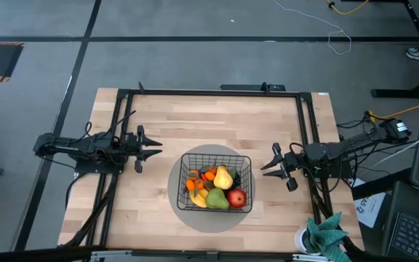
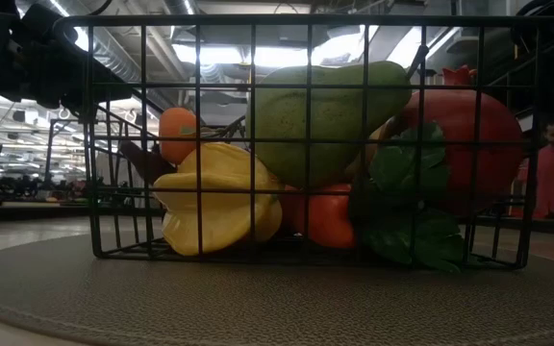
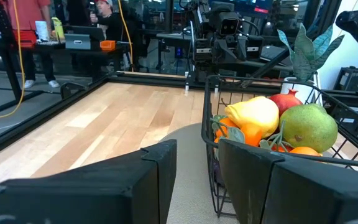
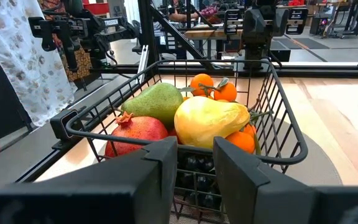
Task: Build produce basket
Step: Return to home position
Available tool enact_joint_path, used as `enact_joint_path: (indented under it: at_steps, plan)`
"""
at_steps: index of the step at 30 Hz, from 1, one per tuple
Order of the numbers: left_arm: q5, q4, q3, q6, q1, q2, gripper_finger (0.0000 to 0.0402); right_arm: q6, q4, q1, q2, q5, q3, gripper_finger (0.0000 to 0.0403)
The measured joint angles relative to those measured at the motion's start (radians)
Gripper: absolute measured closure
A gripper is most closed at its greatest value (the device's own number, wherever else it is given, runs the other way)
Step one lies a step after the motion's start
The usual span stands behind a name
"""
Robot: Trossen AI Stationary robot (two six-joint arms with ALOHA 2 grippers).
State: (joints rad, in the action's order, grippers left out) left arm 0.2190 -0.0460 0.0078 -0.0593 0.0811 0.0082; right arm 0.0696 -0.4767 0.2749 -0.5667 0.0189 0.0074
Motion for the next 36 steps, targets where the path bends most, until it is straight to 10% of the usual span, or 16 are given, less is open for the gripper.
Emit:
enact_joint_path:
  at_steps: [36]
  plan:
    - [0.0,0.0,0.0,0.0,0.0,0.0,0.0292,0.0,0.0,0.0,0.0,0.0,0.0,0.0299]
